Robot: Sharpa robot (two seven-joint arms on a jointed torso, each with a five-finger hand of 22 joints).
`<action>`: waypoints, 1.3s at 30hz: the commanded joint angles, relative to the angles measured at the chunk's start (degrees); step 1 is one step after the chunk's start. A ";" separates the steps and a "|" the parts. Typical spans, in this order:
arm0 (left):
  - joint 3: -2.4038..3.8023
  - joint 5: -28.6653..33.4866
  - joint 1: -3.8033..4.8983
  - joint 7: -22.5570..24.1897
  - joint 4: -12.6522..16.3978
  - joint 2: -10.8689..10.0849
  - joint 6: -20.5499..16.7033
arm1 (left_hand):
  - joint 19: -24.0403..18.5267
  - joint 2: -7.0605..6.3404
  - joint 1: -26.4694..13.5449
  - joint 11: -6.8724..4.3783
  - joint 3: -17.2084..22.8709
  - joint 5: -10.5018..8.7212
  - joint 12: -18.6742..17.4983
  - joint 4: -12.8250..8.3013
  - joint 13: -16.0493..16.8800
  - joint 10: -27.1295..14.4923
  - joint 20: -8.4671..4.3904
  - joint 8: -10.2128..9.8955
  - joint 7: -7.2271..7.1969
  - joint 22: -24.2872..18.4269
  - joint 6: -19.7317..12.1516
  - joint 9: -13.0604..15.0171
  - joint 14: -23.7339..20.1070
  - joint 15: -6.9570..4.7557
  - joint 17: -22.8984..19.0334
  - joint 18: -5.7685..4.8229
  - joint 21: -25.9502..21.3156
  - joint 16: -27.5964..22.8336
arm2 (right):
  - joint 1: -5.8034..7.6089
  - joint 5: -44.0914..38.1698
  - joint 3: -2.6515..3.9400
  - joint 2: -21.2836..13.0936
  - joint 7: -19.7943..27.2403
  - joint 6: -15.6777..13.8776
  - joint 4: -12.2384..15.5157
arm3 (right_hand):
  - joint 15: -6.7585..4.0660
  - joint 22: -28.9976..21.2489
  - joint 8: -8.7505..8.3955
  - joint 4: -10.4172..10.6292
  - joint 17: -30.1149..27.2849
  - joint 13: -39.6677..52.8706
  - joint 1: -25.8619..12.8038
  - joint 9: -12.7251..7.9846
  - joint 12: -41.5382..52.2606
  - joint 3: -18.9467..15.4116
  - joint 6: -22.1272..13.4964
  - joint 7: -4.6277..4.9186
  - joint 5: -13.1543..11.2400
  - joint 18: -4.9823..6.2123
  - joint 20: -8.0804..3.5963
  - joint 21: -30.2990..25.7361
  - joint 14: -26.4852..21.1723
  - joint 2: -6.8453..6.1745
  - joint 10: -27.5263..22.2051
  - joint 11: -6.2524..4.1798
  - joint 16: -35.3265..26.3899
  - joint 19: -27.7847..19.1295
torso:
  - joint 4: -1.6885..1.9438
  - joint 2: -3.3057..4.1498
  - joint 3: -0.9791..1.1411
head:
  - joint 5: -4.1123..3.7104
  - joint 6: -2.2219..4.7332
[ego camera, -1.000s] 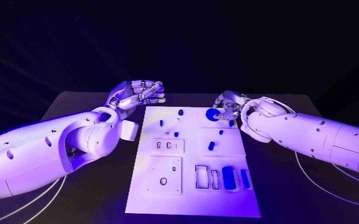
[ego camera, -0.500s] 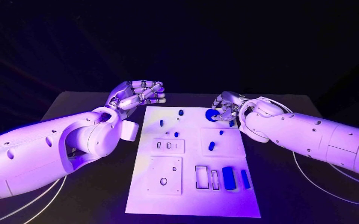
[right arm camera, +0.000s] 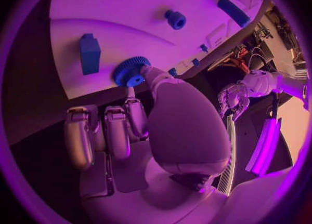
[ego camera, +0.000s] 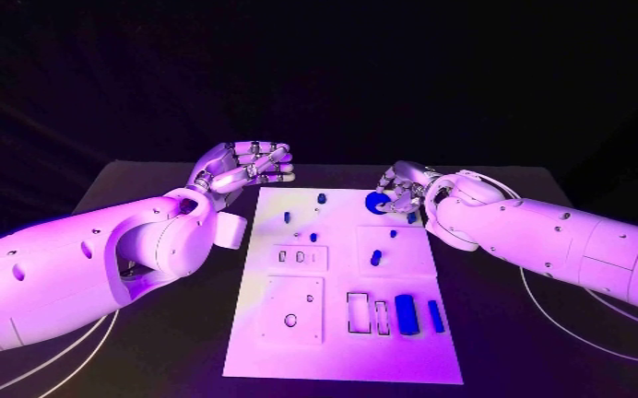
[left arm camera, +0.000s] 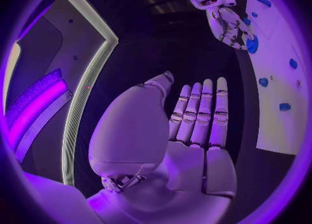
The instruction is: Assemble the parts on the task board
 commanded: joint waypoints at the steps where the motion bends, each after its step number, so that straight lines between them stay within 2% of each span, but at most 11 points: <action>1: 0.05 0.18 0.07 0.25 0.10 0.06 0.92 | 0.24 -0.41 -0.24 0.46 0.34 -0.37 -0.27 0.10 0.02 -0.02 0.06 -0.20 1.42 -0.10 -0.43 0.08 -0.40 0.19 0.05 0.76 0.34 -0.22 | -0.42 -0.63 -0.30 -0.21 -0.16 0.52 0.42 | -0.75 13.60 1.34 -0.88 12.12 3.07 0.90 0.55 0.38 2.77 1.87 -0.58 -0.24 -1.19 -0.39 0.37 5.25 1.79 0.50 -0.59 0.29 4.63 | -0.01 -0.03 0.04 | -0.03 -0.03; 6: 0.05 0.18 0.07 0.22 0.09 0.06 0.92 | 0.23 -0.35 -0.26 0.47 0.38 -0.36 -0.27 0.12 0.02 -0.03 0.07 -0.20 1.43 -0.11 -0.43 0.09 -0.42 0.20 0.07 0.76 0.34 -0.22 | -0.42 -1.38 -0.29 -0.68 0.47 -2.52 2.39 | -1.02 13.82 1.84 -1.75 12.17 3.34 0.36 0.75 0.57 4.73 2.50 -0.86 0.22 -1.26 -0.68 0.58 5.26 1.62 0.84 -0.86 0.30 4.83 | -0.04 -0.04 0.04 | -0.03 -0.02; 8: 0.05 0.18 0.07 0.20 0.10 0.06 0.92 | 0.23 -0.28 -0.27 0.47 0.42 -0.36 -0.27 0.13 0.02 -0.03 0.07 -0.20 1.43 -0.11 -0.43 0.09 -0.43 0.21 0.09 0.76 0.34 -0.22 | -0.37 -2.11 -0.28 -0.90 0.50 -4.02 3.52 | -1.08 13.95 1.97 -1.96 12.17 3.37 -0.30 0.82 0.57 5.26 2.56 -0.92 -0.42 -1.31 -0.76 0.70 5.27 1.42 0.92 -0.91 0.30 4.95 | -0.06 -0.06 0.01 | -0.02 0.03; 15: 0.04 0.18 0.07 0.16 0.09 0.04 0.88 | 0.23 -0.28 -0.27 0.47 0.42 -0.36 -0.27 0.13 0.02 -0.03 0.07 -0.20 1.43 -0.11 -0.43 0.09 -0.43 0.21 0.09 0.76 0.34 -0.22 | 0.21 -7.28 -0.22 -1.31 -0.18 -9.28 9.34 | -1.16 14.66 2.16 -2.39 12.25 3.76 -1.28 0.92 0.92 5.87 2.66 -1.02 -1.50 -1.55 -0.86 1.42 5.29 0.94 1.37 -1.00 0.33 5.61 | -0.04 -0.06 0.01 | -0.09 0.15; 20: 0.04 0.18 0.07 0.16 0.07 0.13 0.88 | 0.23 -0.28 -0.27 0.47 0.42 -0.36 -0.27 0.13 0.02 -0.03 0.07 -0.20 1.43 -0.11 -0.43 0.09 -0.43 0.21 0.09 0.76 0.34 -0.22 | 0.51 -10.83 -0.20 -0.10 -0.91 -10.36 12.08 | -1.18 14.92 2.18 -2.49 12.31 3.89 -1.40 0.93 1.03 5.98 2.68 -1.05 -1.60 -1.64 -0.87 1.68 5.30 0.84 1.50 -1.02 0.35 5.85 | 0.08 -0.04 -0.06 | -0.23 0.24; 26: 0.04 0.18 0.07 0.17 0.04 0.26 0.92 | 0.23 -0.28 -0.27 0.47 0.42 -0.36 -0.27 0.13 0.02 -0.03 0.07 -0.20 1.43 -0.11 -0.43 0.09 -0.43 0.21 0.09 0.76 0.34 -0.22 | 0.42 -12.89 -0.24 2.57 -1.65 -10.10 12.49 | -1.20 15.01 2.14 -2.62 12.29 3.82 -1.54 0.91 0.96 6.11 2.60 -1.05 -1.70 -1.68 -0.89 1.78 5.30 0.72 1.48 -1.04 0.34 5.94 | 0.09 0.03 -0.01 | -0.07 0.15; 39: 0.04 0.18 0.08 0.14 -0.03 0.49 0.95 | 0.23 -0.28 -0.27 0.47 0.42 -0.36 -0.27 0.13 0.02 -0.03 0.07 -0.20 1.43 -0.11 -0.43 0.09 -0.43 0.21 0.09 0.76 0.34 -0.22 | -0.92 -13.93 -0.64 7.85 -2.85 -9.19 8.25 | -1.20 15.07 1.99 -2.77 12.26 3.80 -1.82 0.85 0.92 6.38 2.36 -0.97 -1.67 -1.70 -0.91 1.84 5.30 0.55 1.48 -1.00 0.34 5.99 | 0.23 0.13 -0.03 | 0.11 0.05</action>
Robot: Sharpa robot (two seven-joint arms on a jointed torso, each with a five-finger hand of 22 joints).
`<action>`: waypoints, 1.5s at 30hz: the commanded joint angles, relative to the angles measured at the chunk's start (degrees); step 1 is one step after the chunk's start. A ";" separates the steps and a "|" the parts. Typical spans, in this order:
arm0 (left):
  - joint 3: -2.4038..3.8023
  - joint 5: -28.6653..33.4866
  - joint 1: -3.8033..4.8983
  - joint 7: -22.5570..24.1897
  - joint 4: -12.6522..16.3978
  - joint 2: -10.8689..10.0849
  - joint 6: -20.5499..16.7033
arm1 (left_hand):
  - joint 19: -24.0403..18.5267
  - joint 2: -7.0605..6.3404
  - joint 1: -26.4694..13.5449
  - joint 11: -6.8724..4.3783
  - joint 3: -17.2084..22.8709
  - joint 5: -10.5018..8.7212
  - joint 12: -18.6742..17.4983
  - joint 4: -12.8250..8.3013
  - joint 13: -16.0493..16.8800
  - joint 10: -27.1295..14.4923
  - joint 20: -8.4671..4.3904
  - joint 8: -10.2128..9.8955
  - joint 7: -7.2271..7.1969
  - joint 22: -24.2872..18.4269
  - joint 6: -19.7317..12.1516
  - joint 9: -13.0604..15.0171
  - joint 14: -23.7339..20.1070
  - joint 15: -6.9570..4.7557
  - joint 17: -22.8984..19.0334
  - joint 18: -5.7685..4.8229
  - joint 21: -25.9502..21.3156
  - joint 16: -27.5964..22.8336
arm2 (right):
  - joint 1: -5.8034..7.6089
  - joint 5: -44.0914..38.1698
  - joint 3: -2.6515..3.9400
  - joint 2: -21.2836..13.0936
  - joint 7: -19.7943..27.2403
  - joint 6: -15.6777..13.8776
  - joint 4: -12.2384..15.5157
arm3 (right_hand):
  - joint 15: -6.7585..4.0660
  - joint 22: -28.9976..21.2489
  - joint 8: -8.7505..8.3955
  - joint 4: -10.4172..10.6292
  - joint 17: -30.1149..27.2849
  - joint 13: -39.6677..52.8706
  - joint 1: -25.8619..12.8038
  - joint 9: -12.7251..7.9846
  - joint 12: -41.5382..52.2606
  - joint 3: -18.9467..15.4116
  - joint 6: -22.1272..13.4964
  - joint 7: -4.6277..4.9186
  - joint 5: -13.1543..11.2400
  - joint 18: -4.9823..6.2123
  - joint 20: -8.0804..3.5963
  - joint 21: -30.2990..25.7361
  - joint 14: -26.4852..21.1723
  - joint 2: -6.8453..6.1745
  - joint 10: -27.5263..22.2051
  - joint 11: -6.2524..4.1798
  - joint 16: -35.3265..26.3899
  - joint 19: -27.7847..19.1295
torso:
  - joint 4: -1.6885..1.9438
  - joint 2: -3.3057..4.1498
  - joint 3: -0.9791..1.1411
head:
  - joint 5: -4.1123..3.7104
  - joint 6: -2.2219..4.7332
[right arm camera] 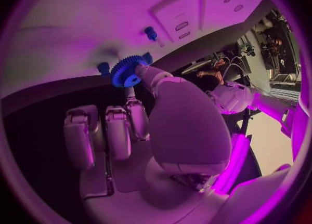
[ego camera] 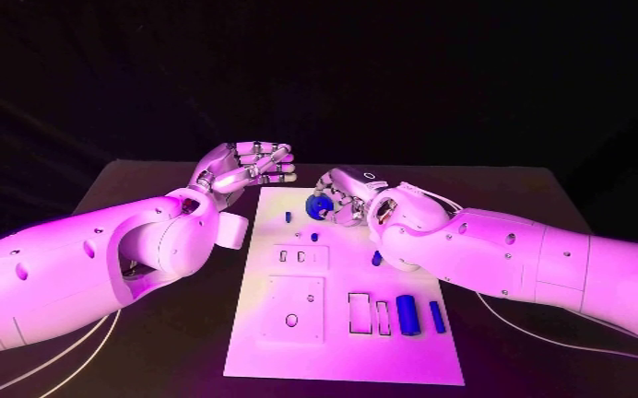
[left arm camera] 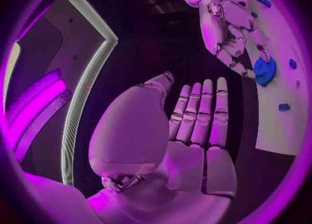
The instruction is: Assemble the parts on the task board
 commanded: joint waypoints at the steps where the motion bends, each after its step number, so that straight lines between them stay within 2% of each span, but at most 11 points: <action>1: 0.05 0.17 0.08 0.33 0.07 0.21 0.93 | 0.23 -0.28 -0.27 0.47 0.26 -0.36 -0.27 -0.03 0.02 -0.03 0.07 -0.20 1.43 -0.06 -0.43 0.06 -0.23 0.00 0.06 0.76 0.34 -0.22 | -0.38 -1.91 -0.04 0.94 -0.88 0.17 -1.32 | -0.40 15.04 1.66 0.04 12.29 3.83 -0.45 0.95 0.17 0.39 1.74 -0.93 -0.05 -0.81 -0.48 0.29 5.55 0.02 0.47 -0.04 0.34 5.98 | 0.03 0.01 0.01 | 0.10 -0.01; 9: 0.05 0.17 0.08 0.31 0.03 0.31 0.93 | 0.23 -0.28 -0.27 0.47 0.26 -0.36 -0.27 -0.03 0.02 -0.03 0.07 -0.20 1.43 -0.06 -0.43 0.06 -0.23 0.00 0.06 0.76 0.34 -0.22 | -1.12 -2.03 -0.06 2.64 -1.05 1.01 -3.79 | -0.38 14.99 1.57 -0.02 12.27 3.81 -0.71 0.91 0.14 0.54 1.60 -0.87 0.04 -0.79 -0.48 0.24 5.55 -0.09 0.46 0.01 0.33 5.93 | -0.06 0.01 0.05 | 0.37 -0.28; 13: 0.05 0.17 0.09 0.29 -0.05 0.38 0.95 | 0.23 -0.28 -0.27 0.47 0.26 -0.36 -0.27 -0.03 0.02 -0.03 0.07 -0.20 1.43 -0.06 -0.43 0.06 -0.23 0.00 0.06 0.76 0.34 -0.22 | -1.48 -2.10 -0.06 3.16 -1.04 2.36 -4.64 | -0.36 14.94 1.53 -0.04 12.20 3.72 -0.89 0.90 0.04 0.59 1.55 -0.84 0.04 -0.77 -0.47 0.19 5.53 -0.18 0.38 0.03 0.30 5.89 | -0.14 -0.04 0.08 | 0.54 -0.41; 23: 0.05 0.17 0.09 0.24 -0.20 0.53 1.01 | 0.23 -0.28 -0.27 0.47 0.26 -0.36 -0.27 -0.03 0.02 -0.03 0.07 -0.20 1.43 -0.06 -0.43 0.06 -0.23 0.00 0.06 0.76 0.34 -0.22 | -1.74 -2.46 -0.05 3.40 -1.51 3.74 -5.67 | -0.33 14.84 1.48 -0.09 12.16 3.59 -1.15 0.87 -0.10 0.66 1.46 -0.80 -0.02 -0.74 -0.45 0.07 5.52 -0.32 0.26 0.07 0.28 5.79 | -0.21 -0.08 0.05 | 0.54 -0.51; 26: 0.05 0.17 0.09 0.22 -0.23 0.54 1.01 | 0.23 -0.28 -0.27 0.47 0.26 -0.36 -0.27 -0.03 0.02 -0.03 0.07 -0.20 1.43 -0.06 -0.43 0.06 -0.23 0.00 0.06 0.76 0.34 -0.22 | -1.76 -2.48 -0.05 3.51 -1.56 3.53 -5.93 | -0.28 14.71 1.39 -0.16 12.03 3.40 -1.42 0.84 -0.32 0.74 1.31 -0.74 -0.10 -0.69 -0.43 -0.06 5.49 -0.51 0.07 0.12 0.23 5.66 | -0.23 -0.07 0.10 | 0.52 -0.42; 29: 0.05 0.17 0.09 0.21 -0.24 0.56 1.02 | 0.23 -0.28 -0.27 0.47 0.26 -0.36 -0.27 -0.03 0.02 -0.03 0.07 -0.20 1.43 -0.06 -0.43 0.06 -0.23 0.00 0.06 0.76 0.34 -0.22 | -1.76 -2.22 -0.05 3.72 -1.32 3.14 -6.30 | 0.20 14.30 -0.14 -0.29 11.82 2.19 -2.69 0.19 -1.62 1.04 -1.15 0.09 -0.69 -0.54 -0.12 -0.51 5.43 -1.35 -1.12 0.79 0.13 5.26 | -0.20 -0.08 0.10 | 0.50 -0.37; 30: 0.05 0.17 0.09 0.21 -0.24 0.57 1.03 | 0.23 -0.28 -0.27 0.47 0.26 -0.36 -0.27 -0.03 0.02 -0.03 0.07 -0.20 1.43 -0.06 -0.43 0.06 -0.23 0.00 0.06 0.76 0.34 -0.22 | -1.77 -2.13 -0.05 3.78 -1.22 3.09 -6.38 | 0.69 14.23 -1.50 -0.15 11.76 2.02 -3.57 -0.43 -1.82 0.69 -3.24 0.75 -2.91 -0.52 0.23 -0.59 5.42 -2.00 -1.33 1.38 0.11 5.19 | -0.19 -0.08 0.09 | 0.48 -0.35; 31: 0.05 0.17 0.09 0.20 -0.24 0.57 1.03 | 0.23 -0.28 -0.27 0.47 0.26 -0.36 -0.27 -0.03 0.02 -0.03 0.07 -0.20 1.43 -0.06 -0.43 0.06 -0.23 0.00 0.06 0.76 0.34 -0.22 | -1.77 -2.02 -0.05 3.84 -1.10 3.08 -6.47 | 1.23 14.15 -3.04 -0.25 11.79 1.82 -4.13 -1.18 -2.05 0.13 -5.37 1.35 -3.95 -0.49 0.73 -0.69 5.42 -2.52 -1.65 1.96 0.12 5.11 | -0.16 -0.08 0.09 | 0.47 -0.34; 34: 0.05 0.17 0.09 0.19 -0.27 0.58 1.03 | 0.23 -0.28 -0.27 0.47 0.26 -0.36 -0.27 -0.03 0.02 -0.03 0.07 -0.20 1.43 -0.06 -0.43 0.06 -0.23 0.00 0.06 0.76 0.34 -0.22 | -1.77 -1.68 -0.06 3.97 -0.77 3.29 -6.65 | 1.68 14.05 -4.94 0.09 11.76 1.41 -4.76 -2.01 -2.48 -2.49 -7.46 1.70 -4.16 -0.45 1.31 -0.81 5.41 -2.71 -2.26 2.38 0.12 5.01 | -0.14 -0.09 0.10 | 0.49 -0.37; 38: 0.05 0.17 0.09 0.17 -0.37 0.58 1.00 | 0.23 -0.28 -0.27 0.47 0.26 -0.36 -0.27 -0.03 0.02 -0.03 0.07 -0.20 1.43 -0.06 -0.43 0.06 -0.23 0.00 0.06 0.76 0.34 -0.22 | -1.78 -1.27 -0.06 3.94 -0.45 3.61 -6.73 | 1.87 14.07 -5.39 0.70 11.81 1.50 -4.20 -2.26 -2.40 -5.64 -6.74 1.86 -4.12 -0.45 1.59 -0.81 5.41 -1.77 -2.29 2.55 0.15 5.02 | -0.15 -0.12 0.08 | 0.53 -0.43; 45: 0.05 0.17 0.09 0.16 -0.41 0.55 0.98 | 0.23 -0.28 -0.27 0.47 0.26 -0.36 -0.27 -0.03 0.02 -0.03 0.07 -0.20 1.43 -0.06 -0.43 0.06 -0.23 0.00 0.06 0.76 0.34 -0.22 | -1.81 -0.75 -0.06 3.60 -0.20 4.36 -6.58 | 1.80 14.26 -4.91 1.05 11.86 1.91 -3.65 -2.17 -1.98 -6.62 -4.88 1.68 -3.55 -0.51 1.60 -0.62 5.42 -1.13 -1.91 2.42 0.17 5.19 | -0.24 -0.08 0.10 | 0.62 -0.49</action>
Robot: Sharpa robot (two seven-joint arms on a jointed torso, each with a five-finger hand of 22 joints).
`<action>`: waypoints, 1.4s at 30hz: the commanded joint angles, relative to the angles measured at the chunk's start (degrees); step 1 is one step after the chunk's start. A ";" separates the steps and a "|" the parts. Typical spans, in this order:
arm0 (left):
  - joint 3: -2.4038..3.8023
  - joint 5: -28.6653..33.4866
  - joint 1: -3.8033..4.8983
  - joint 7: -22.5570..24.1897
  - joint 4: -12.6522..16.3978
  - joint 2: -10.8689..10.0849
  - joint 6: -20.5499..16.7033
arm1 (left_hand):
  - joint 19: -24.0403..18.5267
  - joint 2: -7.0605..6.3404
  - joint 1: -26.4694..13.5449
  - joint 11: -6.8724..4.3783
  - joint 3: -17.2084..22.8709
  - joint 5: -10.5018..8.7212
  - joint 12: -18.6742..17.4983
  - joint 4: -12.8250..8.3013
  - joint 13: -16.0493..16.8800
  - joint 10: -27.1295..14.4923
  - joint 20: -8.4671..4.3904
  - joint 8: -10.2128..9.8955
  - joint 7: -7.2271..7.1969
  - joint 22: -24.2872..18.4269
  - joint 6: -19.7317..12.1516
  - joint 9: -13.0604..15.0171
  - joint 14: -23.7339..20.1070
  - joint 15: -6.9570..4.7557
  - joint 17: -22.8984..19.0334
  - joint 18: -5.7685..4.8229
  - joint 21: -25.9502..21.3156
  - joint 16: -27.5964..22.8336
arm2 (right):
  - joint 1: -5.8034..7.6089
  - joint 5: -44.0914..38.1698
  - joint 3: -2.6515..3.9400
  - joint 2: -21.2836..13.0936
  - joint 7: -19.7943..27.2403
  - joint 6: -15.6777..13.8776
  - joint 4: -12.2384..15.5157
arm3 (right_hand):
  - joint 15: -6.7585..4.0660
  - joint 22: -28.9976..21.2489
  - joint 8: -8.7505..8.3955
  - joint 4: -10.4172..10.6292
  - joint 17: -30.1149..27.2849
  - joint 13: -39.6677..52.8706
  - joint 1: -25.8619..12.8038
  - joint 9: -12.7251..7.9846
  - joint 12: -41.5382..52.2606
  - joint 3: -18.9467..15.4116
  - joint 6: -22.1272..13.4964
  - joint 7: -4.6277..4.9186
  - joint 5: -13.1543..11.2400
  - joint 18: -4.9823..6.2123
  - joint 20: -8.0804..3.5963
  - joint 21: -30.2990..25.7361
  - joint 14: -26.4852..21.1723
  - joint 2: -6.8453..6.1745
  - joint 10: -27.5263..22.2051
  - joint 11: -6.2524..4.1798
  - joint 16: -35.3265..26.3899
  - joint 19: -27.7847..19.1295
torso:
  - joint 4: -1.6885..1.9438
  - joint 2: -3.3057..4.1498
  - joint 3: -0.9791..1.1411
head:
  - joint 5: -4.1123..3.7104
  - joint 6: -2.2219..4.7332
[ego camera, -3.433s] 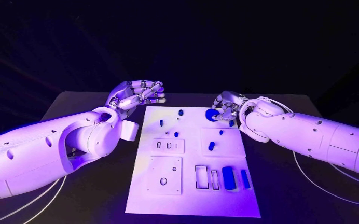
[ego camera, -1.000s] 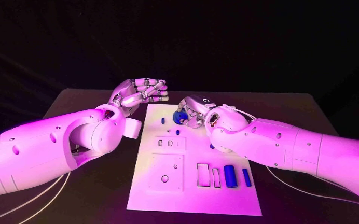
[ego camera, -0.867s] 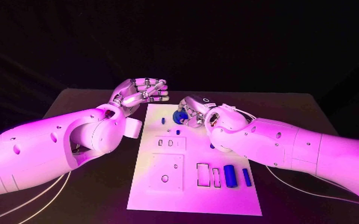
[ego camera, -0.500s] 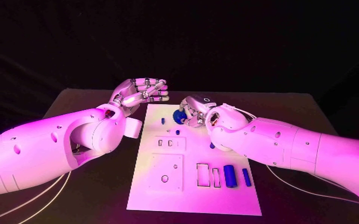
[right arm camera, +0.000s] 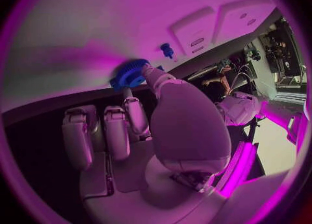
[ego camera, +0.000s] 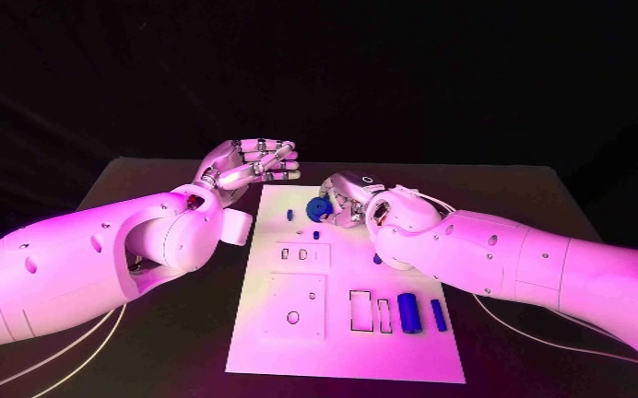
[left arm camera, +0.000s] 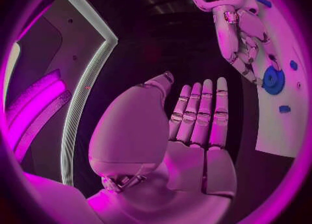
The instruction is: Assemble the parts on the task board
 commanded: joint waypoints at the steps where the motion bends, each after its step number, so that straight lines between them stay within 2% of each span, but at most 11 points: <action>1: 0.05 0.17 0.08 0.31 0.08 0.09 0.92 | 0.23 -0.28 -0.27 0.47 0.26 -0.36 -0.27 -0.03 0.02 -0.03 0.07 -0.20 1.43 -0.07 -0.43 0.08 -0.23 0.00 0.08 0.76 0.34 -0.22 | -0.05 0.42 0.00 -0.16 0.71 1.71 0.17 | 0.22 14.27 0.30 0.04 11.91 1.95 0.49 0.05 0.38 -0.35 0.65 -0.05 0.47 -0.51 0.32 -0.01 5.33 0.45 0.35 0.28 0.19 5.18 | -0.06 0.04 0.01 | 0.07 -0.08; 7: 0.05 0.17 0.08 0.30 0.05 0.08 0.89 | 0.21 -0.12 -0.37 0.48 0.44 -0.41 -0.28 -0.06 0.05 -0.04 0.10 -0.20 1.43 -0.14 -0.48 0.13 -0.34 0.01 0.31 0.77 0.34 -0.20 | -0.08 1.26 -0.01 -0.38 0.99 2.98 0.34 | 0.04 14.37 0.72 0.86 11.92 2.41 -0.08 0.08 0.86 -0.59 2.04 -0.32 1.42 -0.54 0.17 0.09 5.33 0.96 0.83 0.05 0.19 5.27 | 0.01 0.03 0.02 | 0.02 -0.11; 14: 0.05 0.17 0.08 0.26 0.02 0.06 0.88 | 0.21 -0.09 -0.43 0.49 0.45 -0.41 -0.28 -0.02 0.05 -0.05 0.10 -0.20 1.44 -0.15 -0.48 0.14 -0.35 0.02 0.34 0.77 0.34 -0.20 | -0.08 2.27 -0.01 -0.64 0.74 3.99 0.30 | -0.25 14.61 0.56 4.24 12.18 2.81 -3.87 -0.33 1.22 -0.46 2.91 -0.65 4.04 -0.63 -0.14 0.35 5.40 2.31 1.25 -0.24 0.30 5.51 | -0.04 0.05 0.03 | 0.08 -0.24; 32: 0.05 0.19 0.07 0.22 -0.06 -0.02 0.81 | 0.21 -0.06 -0.48 0.50 0.45 -0.41 -0.28 0.01 0.05 -0.05 0.10 -0.20 1.45 -0.16 -0.48 0.14 -0.36 0.02 0.35 0.77 0.34 -0.20 | -0.08 2.51 -0.02 -1.84 -0.16 5.51 1.16 | -0.28 14.88 0.62 4.47 12.38 3.26 -4.39 -0.36 1.66 -0.66 3.19 -0.74 4.30 -0.74 -0.17 0.67 5.45 1.83 1.68 -0.30 0.39 5.78 | -0.10 0.06 0.05 | 0.12 -0.50; 37: 0.04 0.19 0.07 0.23 -0.03 -0.08 0.80 | 0.19 -0.01 -0.65 0.51 0.45 -0.42 -0.30 0.12 0.05 -0.08 0.11 -0.21 1.47 -0.18 -0.51 0.15 -0.39 0.03 0.41 0.76 0.33 -0.21 | -0.07 2.37 -0.02 -2.89 -0.28 3.82 2.16 | -0.32 14.87 0.67 4.49 12.31 3.31 -4.42 -0.36 1.71 -0.61 3.33 -0.79 4.54 -0.73 -0.19 0.66 5.43 1.83 1.74 -0.34 0.36 5.77 | -0.08 0.03 0.04 | 0.18 -0.54; 42: 0.04 0.19 0.07 0.28 -0.14 -0.19 0.82 | 0.19 -0.01 -0.65 0.51 0.45 -0.42 -0.30 0.12 0.05 -0.08 0.11 -0.21 1.47 -0.18 -0.51 0.15 -0.39 0.03 0.41 0.76 0.33 -0.21 | 0.17 3.47 0.05 -5.62 1.01 -1.54 4.91 | -0.47 14.91 0.57 3.88 12.26 3.37 -3.70 -0.52 1.74 0.16 3.54 -0.88 6.62 -0.75 -0.34 0.71 5.42 1.50 1.81 -0.49 0.34 5.82 | -0.16 -0.07 0.08 | 0.28 -0.46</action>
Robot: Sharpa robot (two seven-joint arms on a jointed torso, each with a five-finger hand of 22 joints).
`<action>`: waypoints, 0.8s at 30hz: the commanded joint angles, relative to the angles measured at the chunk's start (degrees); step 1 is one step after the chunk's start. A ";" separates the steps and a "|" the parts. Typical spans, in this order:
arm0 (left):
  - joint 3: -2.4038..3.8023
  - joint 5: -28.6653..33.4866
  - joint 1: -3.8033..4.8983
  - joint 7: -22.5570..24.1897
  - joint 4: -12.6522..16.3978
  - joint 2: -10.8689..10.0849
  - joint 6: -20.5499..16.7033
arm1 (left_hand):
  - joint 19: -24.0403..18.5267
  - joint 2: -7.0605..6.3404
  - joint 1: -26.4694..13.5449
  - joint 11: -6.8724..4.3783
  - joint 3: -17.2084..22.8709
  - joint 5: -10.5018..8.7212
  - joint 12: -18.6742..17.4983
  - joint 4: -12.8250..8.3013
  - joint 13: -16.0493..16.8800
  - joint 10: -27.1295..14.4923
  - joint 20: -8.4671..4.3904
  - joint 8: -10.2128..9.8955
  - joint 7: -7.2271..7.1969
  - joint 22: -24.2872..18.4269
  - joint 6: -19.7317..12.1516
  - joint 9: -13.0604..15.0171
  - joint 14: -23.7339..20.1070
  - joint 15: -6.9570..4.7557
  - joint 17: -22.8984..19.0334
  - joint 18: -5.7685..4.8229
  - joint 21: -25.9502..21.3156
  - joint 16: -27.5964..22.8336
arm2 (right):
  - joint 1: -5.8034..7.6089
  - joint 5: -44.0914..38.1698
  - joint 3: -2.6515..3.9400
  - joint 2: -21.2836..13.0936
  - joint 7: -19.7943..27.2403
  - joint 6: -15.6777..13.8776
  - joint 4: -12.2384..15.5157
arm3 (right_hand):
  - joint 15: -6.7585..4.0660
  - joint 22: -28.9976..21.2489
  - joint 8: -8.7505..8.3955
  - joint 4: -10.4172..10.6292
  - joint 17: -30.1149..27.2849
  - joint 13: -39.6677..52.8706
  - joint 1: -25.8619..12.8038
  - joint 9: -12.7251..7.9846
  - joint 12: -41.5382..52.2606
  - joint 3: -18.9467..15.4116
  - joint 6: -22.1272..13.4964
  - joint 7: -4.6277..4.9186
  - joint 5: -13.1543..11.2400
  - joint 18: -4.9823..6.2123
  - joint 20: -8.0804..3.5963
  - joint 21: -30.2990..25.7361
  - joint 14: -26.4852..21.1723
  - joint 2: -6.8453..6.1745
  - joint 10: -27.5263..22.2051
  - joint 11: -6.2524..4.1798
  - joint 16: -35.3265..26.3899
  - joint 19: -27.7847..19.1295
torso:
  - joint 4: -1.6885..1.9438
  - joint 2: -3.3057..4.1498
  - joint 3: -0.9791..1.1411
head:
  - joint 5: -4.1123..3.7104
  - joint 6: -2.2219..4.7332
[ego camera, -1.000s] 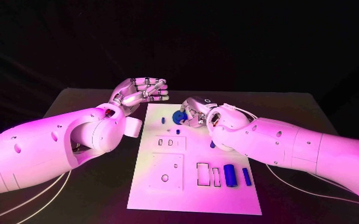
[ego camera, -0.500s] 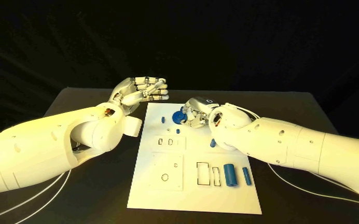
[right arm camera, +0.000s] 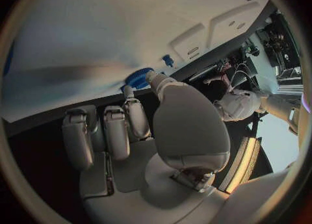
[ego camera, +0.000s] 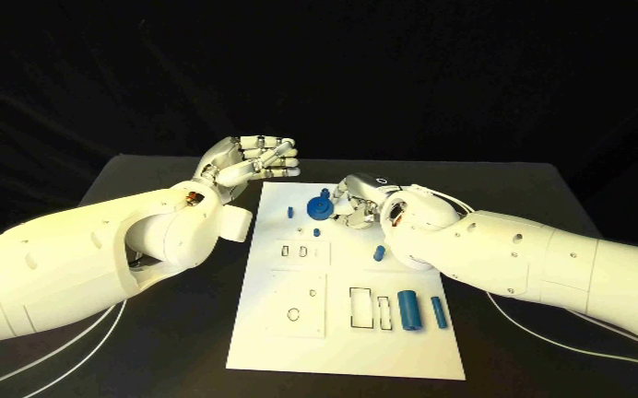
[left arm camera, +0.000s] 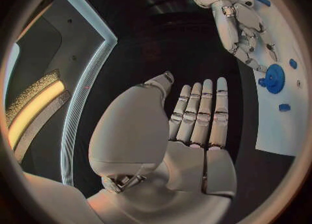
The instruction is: Assemble the parts on the task board
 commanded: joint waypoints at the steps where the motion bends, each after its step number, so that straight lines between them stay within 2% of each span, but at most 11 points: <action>1: 0.04 0.18 0.07 0.43 -0.05 -0.05 0.82 | 0.19 -0.01 -0.65 0.51 0.28 -0.22 -0.30 -0.05 0.05 -0.08 0.11 -0.21 1.47 -0.05 -0.51 0.09 -0.39 0.04 0.05 0.76 0.33 -0.21 | 0.27 1.45 0.09 -1.94 1.33 -5.15 2.05 | -0.46 14.86 -0.30 -0.49 12.25 3.40 0.62 -0.18 0.16 0.80 0.24 -0.07 0.82 -0.74 -0.35 0.24 5.42 -0.64 0.37 -0.07 0.35 5.79 | -0.07 -0.08 0.04 | 0.13 0.06; 4: 0.04 0.18 0.07 0.46 -0.23 -0.17 0.80 | 0.19 -0.01 -0.65 0.51 0.28 -0.22 -0.30 -0.05 0.05 -0.08 0.11 -0.21 1.47 -0.05 -0.51 0.09 -0.39 0.04 0.05 0.76 0.33 -0.21 | 1.14 4.43 0.34 -5.30 3.51 -7.89 5.22 | -0.42 14.72 -0.56 -1.11 12.13 3.28 1.20 -0.34 0.01 1.15 -0.04 0.05 1.07 -0.69 -0.34 0.07 5.40 -1.12 0.24 0.01 0.30 5.65 | -0.24 -0.20 0.14 | 0.21 0.20; 7: 0.03 0.19 0.06 0.48 -0.36 -0.26 0.78 | 0.19 -0.03 -0.68 0.52 0.28 -0.22 -0.30 -0.05 0.05 -0.10 0.12 -0.22 1.47 -0.06 -0.54 0.09 -0.42 0.04 0.08 0.76 0.33 -0.21 | 2.14 6.90 0.50 -8.55 4.55 -8.46 8.22 | -0.36 14.72 -0.76 -1.48 12.14 3.29 1.52 -0.44 -0.01 1.24 -0.29 0.14 0.98 -0.69 -0.31 0.06 5.40 -1.50 0.22 0.09 0.30 5.65 | -0.30 -0.28 0.18 | 0.13 0.33; 10: 0.03 0.20 0.06 0.47 -0.45 -0.32 0.77 | 0.19 -0.03 -0.68 0.52 0.28 -0.22 -0.30 -0.05 0.05 -0.10 0.12 -0.22 1.47 -0.06 -0.54 0.09 -0.42 0.04 0.08 0.76 0.33 -0.21 | 3.08 8.57 0.57 -11.84 5.14 -7.65 11.07 | -0.32 14.77 -0.79 -1.66 12.14 3.23 1.57 -0.47 -0.06 1.13 -0.25 0.17 0.70 -0.71 -0.28 0.13 5.40 -1.89 0.17 0.13 0.31 5.71 | -0.52 -0.40 0.34 | 0.18 0.37; 14: 0.02 0.26 0.04 0.47 -0.58 -0.26 0.85 | 0.19 -0.03 -0.68 0.52 0.28 -0.22 -0.30 -0.05 0.05 -0.10 0.12 -0.22 1.47 -0.06 -0.54 0.09 -0.42 0.04 0.08 0.76 0.33 -0.21 | 3.92 11.54 0.62 -16.29 6.64 -4.60 13.99 | -0.27 14.49 -0.85 -2.29 11.92 2.99 2.27 -0.57 -0.35 0.99 -0.03 0.17 -1.12 -0.59 -0.21 -0.24 5.34 -2.28 -0.05 0.16 0.21 5.40 | -0.85 -0.60 0.55 | 0.13 0.45; 18: 0.01 0.31 0.02 0.49 -0.69 -0.07 1.08 | 0.19 -0.03 -0.68 0.52 0.28 -0.22 -0.30 -0.05 0.05 -0.10 0.12 -0.22 1.47 -0.06 -0.54 0.09 -0.42 0.04 0.08 0.76 0.33 -0.21 | 4.23 14.29 0.61 -19.60 9.57 -1.08 14.30 | -0.28 13.71 -0.90 -3.72 11.33 2.26 4.24 -0.69 -1.18 1.48 0.18 0.18 -1.88 -0.27 -0.19 -1.29 5.18 -2.49 -0.80 0.14 -0.04 4.56 | -1.14 -0.71 0.82 | -0.26 0.46; 24: 0.00 0.34 0.00 0.55 -0.90 0.12 1.31 | 0.18 -0.09 -0.68 0.51 0.28 -0.22 -0.31 -0.09 0.05 -0.11 0.12 -0.23 1.46 -0.08 -0.56 0.10 -0.44 0.04 0.12 0.76 0.33 -0.21 | 3.87 15.90 0.46 -22.14 14.85 0.10 12.12 | -0.23 13.69 -1.15 -4.97 11.63 1.59 5.94 -0.88 -1.94 1.77 -0.14 0.30 -1.95 -0.26 -0.16 -1.35 5.24 -2.96 -1.53 0.22 0.06 4.52 | -1.44 -0.75 1.08 | -0.69 0.47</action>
